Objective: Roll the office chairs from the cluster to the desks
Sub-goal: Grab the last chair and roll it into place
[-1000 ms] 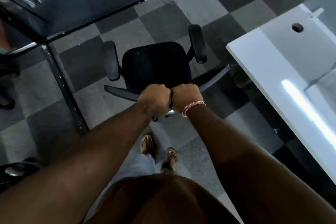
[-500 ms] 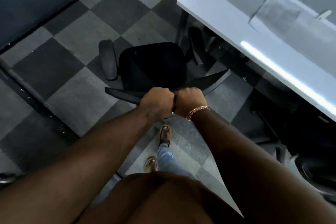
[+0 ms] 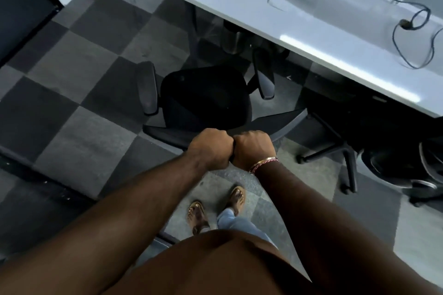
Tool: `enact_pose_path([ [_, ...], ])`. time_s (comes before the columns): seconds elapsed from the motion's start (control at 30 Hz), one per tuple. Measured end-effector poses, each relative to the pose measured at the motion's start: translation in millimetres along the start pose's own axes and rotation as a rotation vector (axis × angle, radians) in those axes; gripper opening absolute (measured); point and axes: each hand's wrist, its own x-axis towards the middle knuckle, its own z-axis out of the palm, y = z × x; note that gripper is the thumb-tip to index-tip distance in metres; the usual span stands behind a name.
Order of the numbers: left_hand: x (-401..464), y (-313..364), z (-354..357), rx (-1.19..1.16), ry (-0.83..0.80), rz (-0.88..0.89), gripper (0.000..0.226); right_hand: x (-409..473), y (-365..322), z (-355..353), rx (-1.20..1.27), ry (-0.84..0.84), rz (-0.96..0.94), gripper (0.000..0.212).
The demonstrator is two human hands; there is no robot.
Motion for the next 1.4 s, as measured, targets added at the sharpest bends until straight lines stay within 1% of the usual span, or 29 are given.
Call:
enact_pose_path([
  [0.1,15.4,13.9,-8.6,0.053,0.018,0.068,0.013,-6.8,18.8,2.9,0.019,0.013,0.032,0.02],
  [0.3,57.5,26.6,-24.6,0.123,0.067,0.175,0.029,-2.4,59.3,9.7,0.027,0.026,0.104,0.022],
  [0.43,87.6,28.0,-39.9,0.149,0.054,0.231,0.027,7.1,83.5,8.6,0.059,0.052,0.132,0.025],
  [0.57,114.3,20.2,-51.6,0.149,0.04,0.237,0.032,21.7,101.2,6.2,0.092,0.068,0.126,0.03],
  [0.67,138.4,16.4,-62.4,0.178,0.034,0.252,0.027,37.1,118.0,4.8,0.13,0.072,0.142,0.027],
  [0.8,168.5,8.0,-76.9,0.172,0.057,0.281,0.029,60.0,140.2,1.8,0.137,0.066,0.152,0.022],
  [0.97,216.1,-5.2,-99.1,0.182,0.077,0.31,0.027,97.3,172.7,-3.4,0.119,0.086,0.213,0.023],
  [1.07,250.1,-19.3,-117.2,0.21,0.041,0.317,0.024,125.5,191.2,-8.3,0.117,0.093,0.268,0.025],
  [1.17,286.0,-40.1,-137.0,0.23,0.026,0.367,0.024,160.0,205.7,-16.4,0.135,0.105,0.321,0.027],
  [1.4,343.1,-87.3,-171.1,0.255,0.021,0.456,0.022,226.3,223.6,-38.0,0.166,0.089,0.424,0.025],
])
